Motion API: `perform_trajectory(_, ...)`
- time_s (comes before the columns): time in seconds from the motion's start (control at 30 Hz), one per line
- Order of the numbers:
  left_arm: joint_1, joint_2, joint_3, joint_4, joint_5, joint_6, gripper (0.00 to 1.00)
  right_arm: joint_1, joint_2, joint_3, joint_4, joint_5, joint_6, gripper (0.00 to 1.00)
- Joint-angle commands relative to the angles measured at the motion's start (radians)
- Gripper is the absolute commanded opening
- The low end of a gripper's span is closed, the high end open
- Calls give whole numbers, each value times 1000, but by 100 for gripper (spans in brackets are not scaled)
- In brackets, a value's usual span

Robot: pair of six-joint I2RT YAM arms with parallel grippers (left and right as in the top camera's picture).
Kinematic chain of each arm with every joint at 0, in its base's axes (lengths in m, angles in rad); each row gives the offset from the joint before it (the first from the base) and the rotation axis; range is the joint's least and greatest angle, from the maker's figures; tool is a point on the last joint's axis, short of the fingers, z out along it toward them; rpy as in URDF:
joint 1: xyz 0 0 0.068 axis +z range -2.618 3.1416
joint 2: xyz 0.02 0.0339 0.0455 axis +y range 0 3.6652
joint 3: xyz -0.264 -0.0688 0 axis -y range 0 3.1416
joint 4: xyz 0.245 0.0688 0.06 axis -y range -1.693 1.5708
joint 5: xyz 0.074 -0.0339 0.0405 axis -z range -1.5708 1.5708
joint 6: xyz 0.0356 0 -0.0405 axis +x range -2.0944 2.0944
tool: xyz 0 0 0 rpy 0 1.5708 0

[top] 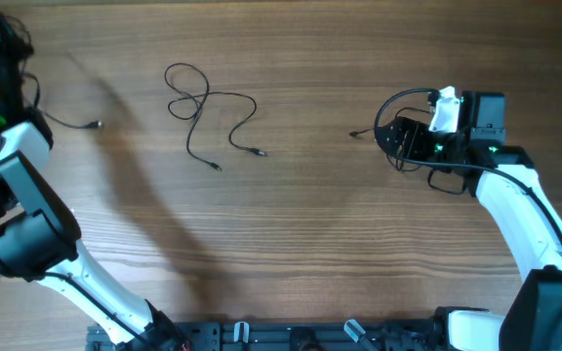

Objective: Untangle cables

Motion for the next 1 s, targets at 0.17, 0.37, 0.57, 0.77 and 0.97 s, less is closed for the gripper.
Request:
perform_trajectory(0.17,-126,-38,226,3,222,-18,4,8,-13,0,-2,26,20,100)
perform_trajectory(0.37,-159,-110,322,-117,239,-21,4,8,-13,0,-5,50,17,100)
perform_trajectory(0.57,-72,-135,322,-453,-55,117,4,8,-13,0,-2,58,12,100)
perform_trajectory(0.77,29,-110,322,-660,-426,140,4,8,-13,0,2,68,-8,100)
perform_trajectory(0.97,96,-20,322,-629,-426,140,4,8,-13,0,5,76,-6,100)
